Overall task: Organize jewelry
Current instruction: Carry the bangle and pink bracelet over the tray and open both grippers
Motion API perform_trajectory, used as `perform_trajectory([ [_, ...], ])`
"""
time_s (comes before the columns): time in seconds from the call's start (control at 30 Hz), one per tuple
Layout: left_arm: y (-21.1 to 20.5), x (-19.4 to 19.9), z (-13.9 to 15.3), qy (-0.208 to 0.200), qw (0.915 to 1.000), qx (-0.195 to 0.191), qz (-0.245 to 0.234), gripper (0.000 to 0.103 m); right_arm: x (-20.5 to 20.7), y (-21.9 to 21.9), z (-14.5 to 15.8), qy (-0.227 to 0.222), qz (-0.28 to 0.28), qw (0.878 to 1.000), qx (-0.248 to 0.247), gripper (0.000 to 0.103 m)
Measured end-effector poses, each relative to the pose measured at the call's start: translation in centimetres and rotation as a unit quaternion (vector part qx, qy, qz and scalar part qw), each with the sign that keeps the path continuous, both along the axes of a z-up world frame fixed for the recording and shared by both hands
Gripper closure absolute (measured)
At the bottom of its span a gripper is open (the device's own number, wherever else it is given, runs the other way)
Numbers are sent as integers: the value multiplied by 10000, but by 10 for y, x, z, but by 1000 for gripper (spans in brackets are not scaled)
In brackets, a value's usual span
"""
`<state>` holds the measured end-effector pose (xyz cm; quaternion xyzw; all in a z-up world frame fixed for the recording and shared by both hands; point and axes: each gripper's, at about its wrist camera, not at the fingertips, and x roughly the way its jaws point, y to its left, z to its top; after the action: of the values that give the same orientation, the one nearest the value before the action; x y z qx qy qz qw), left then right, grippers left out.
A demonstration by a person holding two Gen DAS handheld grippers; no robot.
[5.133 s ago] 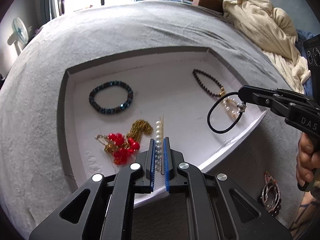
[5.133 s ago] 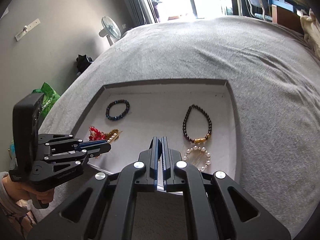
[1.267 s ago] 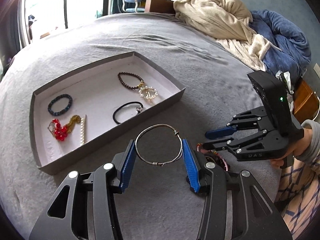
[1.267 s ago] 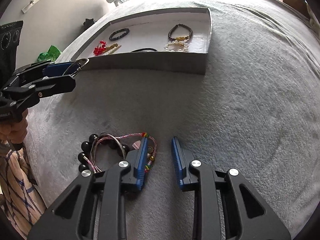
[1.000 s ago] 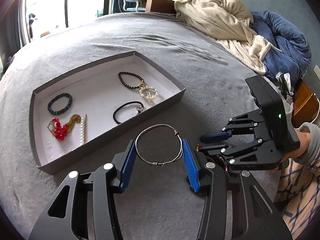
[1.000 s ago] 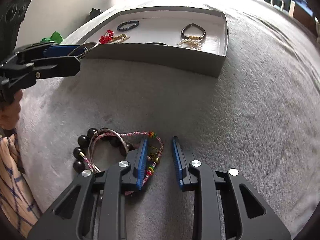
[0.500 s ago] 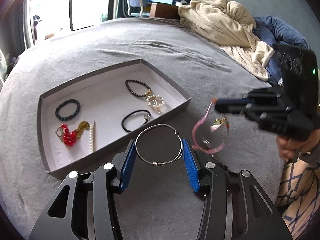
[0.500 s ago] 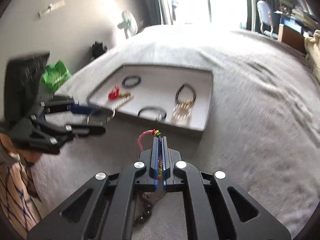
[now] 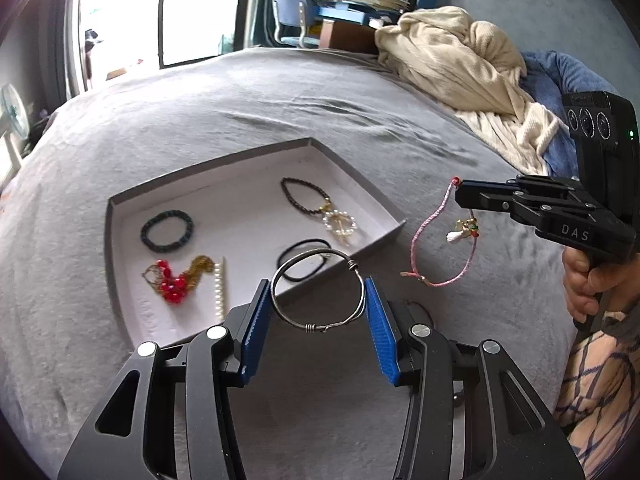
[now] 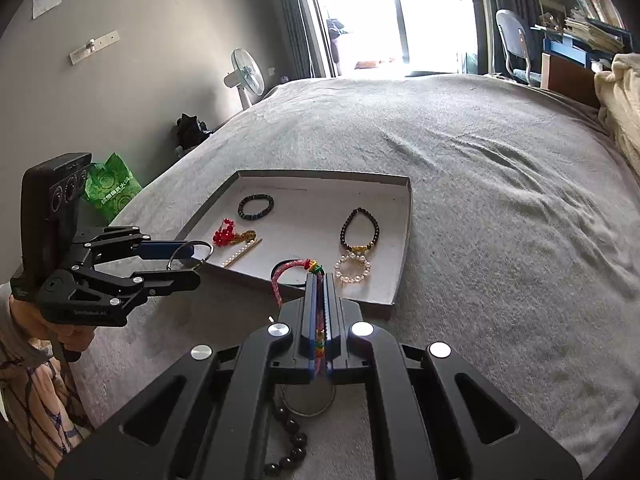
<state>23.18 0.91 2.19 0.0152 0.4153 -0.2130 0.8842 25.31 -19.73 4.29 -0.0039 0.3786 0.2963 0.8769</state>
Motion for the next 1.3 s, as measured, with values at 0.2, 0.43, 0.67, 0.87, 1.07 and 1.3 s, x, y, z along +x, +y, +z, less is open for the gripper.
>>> perform_trajectory([
  [0.2,13,6,3,-15,9998,-11,181,55,9,8,5,-29,-38,10000,37,100],
  [0.43,27,19,1,-39,9991,14,419,55,26,19,8,-20,-153,9998,115,100],
  [0.67,37,37,-4,9,9979,30,650,55,50,28,4,84,-245,9995,187,100],
  [0.87,41,61,-18,118,9964,65,834,55,70,34,-7,228,-363,9989,209,100],
  [1.07,37,81,-30,240,9956,101,902,55,87,35,-20,378,-581,9972,275,100],
  [1.3,22,92,-43,319,9962,229,780,55,101,42,-39,604,-684,9956,230,100],
])
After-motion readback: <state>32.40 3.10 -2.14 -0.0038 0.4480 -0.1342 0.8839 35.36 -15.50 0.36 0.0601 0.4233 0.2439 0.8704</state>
